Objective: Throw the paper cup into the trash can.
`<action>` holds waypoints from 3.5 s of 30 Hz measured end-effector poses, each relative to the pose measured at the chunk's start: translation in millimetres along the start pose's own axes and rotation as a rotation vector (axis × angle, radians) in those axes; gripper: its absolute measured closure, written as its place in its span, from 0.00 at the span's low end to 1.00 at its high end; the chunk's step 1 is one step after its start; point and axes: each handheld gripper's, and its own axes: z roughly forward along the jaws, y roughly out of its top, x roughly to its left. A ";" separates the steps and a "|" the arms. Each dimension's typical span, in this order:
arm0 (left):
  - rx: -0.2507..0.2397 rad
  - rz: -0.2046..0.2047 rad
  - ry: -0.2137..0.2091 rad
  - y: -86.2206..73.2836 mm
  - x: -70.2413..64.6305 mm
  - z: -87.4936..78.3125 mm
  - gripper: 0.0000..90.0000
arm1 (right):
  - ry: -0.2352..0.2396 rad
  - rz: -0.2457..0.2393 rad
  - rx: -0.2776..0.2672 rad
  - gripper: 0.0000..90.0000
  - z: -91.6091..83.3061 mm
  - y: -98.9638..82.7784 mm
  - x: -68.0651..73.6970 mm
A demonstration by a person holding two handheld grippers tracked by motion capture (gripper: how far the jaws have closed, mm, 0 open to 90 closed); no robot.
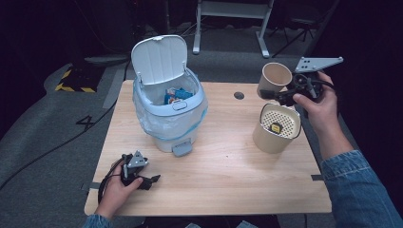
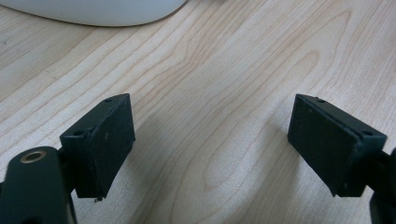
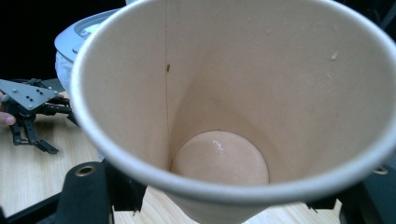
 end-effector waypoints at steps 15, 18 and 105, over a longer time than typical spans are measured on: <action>-0.002 0.000 0.002 0.2 1.1 0.1 0.18 | 0.115 -0.030 0.013 0.35 66.4 45.3 29.4; -0.003 0.005 0.005 0.4 1.5 0.2 0.18 | 0.123 -0.034 0.018 0.34 84.6 56.5 37.1; 0.000 -0.010 0.022 8.0 3.3 7.1 0.16 | 0.092 -0.066 0.099 0.38 194.8 83.4 79.4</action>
